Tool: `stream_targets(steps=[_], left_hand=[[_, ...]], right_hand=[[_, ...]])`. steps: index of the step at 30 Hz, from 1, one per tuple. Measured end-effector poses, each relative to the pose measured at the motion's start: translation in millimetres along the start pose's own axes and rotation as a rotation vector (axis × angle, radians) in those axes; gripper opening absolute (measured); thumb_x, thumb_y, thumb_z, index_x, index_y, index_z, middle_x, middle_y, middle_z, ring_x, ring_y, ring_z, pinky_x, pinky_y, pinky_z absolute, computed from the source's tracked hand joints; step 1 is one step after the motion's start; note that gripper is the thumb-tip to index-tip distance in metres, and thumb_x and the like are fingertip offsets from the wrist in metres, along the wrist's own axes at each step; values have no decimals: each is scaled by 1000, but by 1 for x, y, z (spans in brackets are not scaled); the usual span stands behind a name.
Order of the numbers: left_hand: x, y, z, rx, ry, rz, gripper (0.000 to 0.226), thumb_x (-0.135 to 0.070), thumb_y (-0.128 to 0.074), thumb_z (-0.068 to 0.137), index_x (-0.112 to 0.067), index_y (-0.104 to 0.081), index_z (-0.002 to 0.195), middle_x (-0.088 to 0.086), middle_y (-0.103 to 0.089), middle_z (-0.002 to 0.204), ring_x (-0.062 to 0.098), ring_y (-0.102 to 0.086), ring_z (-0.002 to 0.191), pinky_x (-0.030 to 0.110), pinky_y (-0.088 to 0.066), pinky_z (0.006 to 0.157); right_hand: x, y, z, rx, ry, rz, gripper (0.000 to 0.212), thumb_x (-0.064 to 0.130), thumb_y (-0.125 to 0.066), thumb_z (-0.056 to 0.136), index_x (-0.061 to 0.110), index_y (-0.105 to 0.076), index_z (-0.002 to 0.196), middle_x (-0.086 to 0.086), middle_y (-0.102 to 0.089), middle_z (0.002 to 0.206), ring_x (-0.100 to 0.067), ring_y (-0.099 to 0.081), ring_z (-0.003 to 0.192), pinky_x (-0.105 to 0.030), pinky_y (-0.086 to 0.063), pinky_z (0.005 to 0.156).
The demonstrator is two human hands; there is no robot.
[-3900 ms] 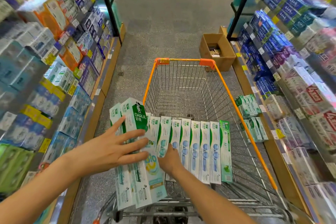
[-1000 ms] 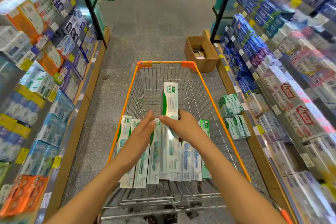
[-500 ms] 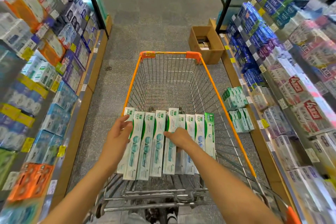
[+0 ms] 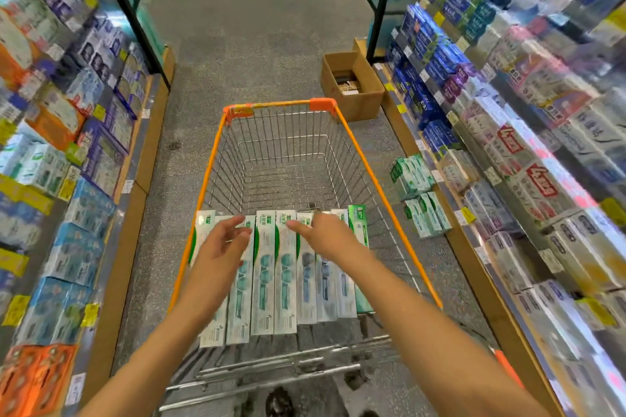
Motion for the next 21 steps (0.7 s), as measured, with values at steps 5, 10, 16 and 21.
stream_targets(steps=[5,10,16,21], left_hand=[[-70,-86,5,38,-191,28,22,-24,-50,96,-30,-51,117,-2,-59,117,14,-55,109,41,-45,97],[-117,-243,-14,157,-320,-76,20,-8,-48,95,-14,-55,114,-1,-60,102,-7,-56,85,18,-44,81],[-127,-436,-40,308,-295,-27,19,-6,-47,96,-19,-55,105,-2,-63,100,-10,-58,82,28,-42,86],[-142,-516,-52,393,-249,0,22,-9,-48,95,-27,-60,97,0,-65,105,4,-61,91,39,-44,88]], right_hand=[[-49,105,-65,-361,113,-36,72,67,-41,85,6,-48,123,-15,-62,110,-32,-59,100,-40,-50,77],[-209,177,-168,-688,-9,21,68,68,-44,79,17,-51,123,-4,-64,114,-25,-59,105,-34,-46,81],[-410,217,-254,-717,-272,49,85,83,-26,66,17,-56,110,-3,-66,105,-25,-61,101,-33,-42,73],[-484,247,-273,-735,-266,198,75,76,-36,68,18,-56,110,1,-65,93,-19,-61,86,-35,-48,76]])
Point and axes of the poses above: each hand's wrist, its own z-axis towards the middle knuckle, its own y-axis out of the back of the hand, x = y × z, the point moved 1 cm from there along z, towards the middle knuckle
